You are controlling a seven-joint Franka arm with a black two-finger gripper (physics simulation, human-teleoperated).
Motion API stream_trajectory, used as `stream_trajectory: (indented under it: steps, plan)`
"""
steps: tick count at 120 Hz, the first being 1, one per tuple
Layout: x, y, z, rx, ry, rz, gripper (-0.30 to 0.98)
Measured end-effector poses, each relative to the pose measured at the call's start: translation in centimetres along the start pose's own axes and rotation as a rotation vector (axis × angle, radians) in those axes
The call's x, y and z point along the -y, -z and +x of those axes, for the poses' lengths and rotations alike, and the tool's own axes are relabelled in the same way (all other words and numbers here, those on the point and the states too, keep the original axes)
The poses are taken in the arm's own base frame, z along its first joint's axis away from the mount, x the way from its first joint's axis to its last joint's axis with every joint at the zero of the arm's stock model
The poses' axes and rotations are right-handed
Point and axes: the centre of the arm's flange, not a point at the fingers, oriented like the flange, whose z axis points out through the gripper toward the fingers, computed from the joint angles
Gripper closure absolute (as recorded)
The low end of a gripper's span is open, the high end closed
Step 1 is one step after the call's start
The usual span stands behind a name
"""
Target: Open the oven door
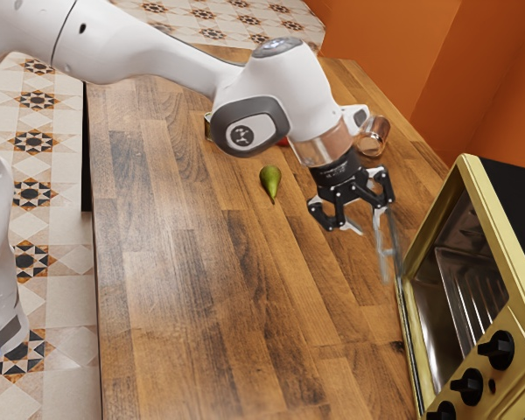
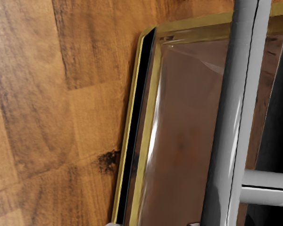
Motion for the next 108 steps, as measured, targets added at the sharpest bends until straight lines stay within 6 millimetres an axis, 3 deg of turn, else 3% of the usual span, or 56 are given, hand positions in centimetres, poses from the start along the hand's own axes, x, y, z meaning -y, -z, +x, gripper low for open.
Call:
stream_trajectory:
  steps: [29,51,64,73,85,89,99,108]
  plan:
    - [1.5,-0.7,0.4,-0.011,-0.001,0.030,0.61]
    - [2.5,0.3,1.1,-0.007,0.043,0.026,0.61]
    - [1.9,3.5,0.5,-0.012,0.043,-0.038,0.32]
    - [1.3,6.1,-0.4,-0.032,0.004,-0.087,0.19]
    - [-2.0,8.5,-1.3,-0.041,-0.030,-0.116,0.10]
    - [-3.3,8.5,-0.6,-0.044,-0.018,-0.103,0.08]
    - [-5.1,9.1,5.6,-0.073,0.109,-0.075,0.05]
    - [-7.2,11.8,7.7,-0.079,0.207,-0.028,0.03]
